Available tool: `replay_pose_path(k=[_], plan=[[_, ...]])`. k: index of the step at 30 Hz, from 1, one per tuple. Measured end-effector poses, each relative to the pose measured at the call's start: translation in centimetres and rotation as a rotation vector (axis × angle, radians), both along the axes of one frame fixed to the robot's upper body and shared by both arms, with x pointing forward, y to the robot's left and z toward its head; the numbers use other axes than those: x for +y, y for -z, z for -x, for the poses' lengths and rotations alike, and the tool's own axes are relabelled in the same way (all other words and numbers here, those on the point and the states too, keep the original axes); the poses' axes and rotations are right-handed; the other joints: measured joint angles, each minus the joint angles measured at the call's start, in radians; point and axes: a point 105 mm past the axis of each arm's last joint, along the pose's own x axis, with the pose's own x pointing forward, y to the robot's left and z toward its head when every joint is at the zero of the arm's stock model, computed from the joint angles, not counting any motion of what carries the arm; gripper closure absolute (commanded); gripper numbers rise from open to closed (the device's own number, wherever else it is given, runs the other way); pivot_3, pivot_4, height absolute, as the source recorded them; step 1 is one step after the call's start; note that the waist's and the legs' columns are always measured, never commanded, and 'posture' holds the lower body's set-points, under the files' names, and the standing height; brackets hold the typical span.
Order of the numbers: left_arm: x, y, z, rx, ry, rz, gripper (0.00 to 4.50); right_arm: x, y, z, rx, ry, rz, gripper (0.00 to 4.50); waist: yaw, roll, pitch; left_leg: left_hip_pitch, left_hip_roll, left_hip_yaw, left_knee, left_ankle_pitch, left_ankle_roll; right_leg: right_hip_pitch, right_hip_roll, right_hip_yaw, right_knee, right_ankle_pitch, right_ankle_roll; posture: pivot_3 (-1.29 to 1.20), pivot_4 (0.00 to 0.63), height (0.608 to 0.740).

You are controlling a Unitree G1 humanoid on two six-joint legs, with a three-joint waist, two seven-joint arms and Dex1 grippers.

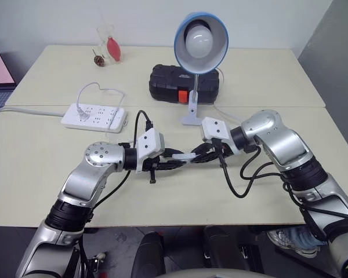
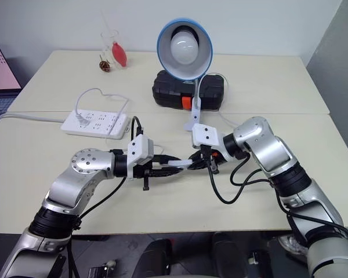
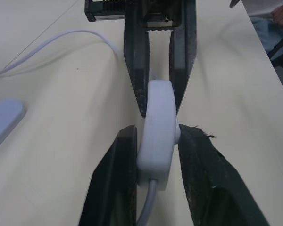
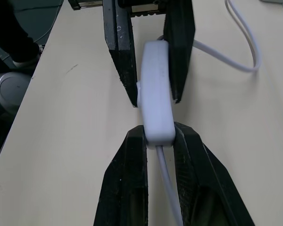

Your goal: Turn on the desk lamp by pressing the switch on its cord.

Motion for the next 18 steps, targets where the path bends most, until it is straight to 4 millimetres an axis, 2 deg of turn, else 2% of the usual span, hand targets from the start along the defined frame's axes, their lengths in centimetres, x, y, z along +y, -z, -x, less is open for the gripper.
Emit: replay_pose_path(k=[2,18], plan=[[-0.01,0.09,0.07,-0.005,0.011,-0.007,3.93,-0.02,0.06,0.03,-0.006,-0.006,0.005,4.10,0.000,0.000,0.000,0.000,0.000,0.000,0.000,0.000,0.000,0.000,0.000,0.000,0.000,0.000,0.000,0.00,0.150,0.740],[0.13,0.03,-0.16,-0.052,0.020,-0.018,3.94,0.06,-0.08,0.02,-0.047,-0.028,0.007,4.10,0.000,0.000,0.000,0.000,0.000,0.000,0.000,0.000,0.000,0.000,0.000,0.000,0.000,0.000,0.000,0.00,0.150,0.740]])
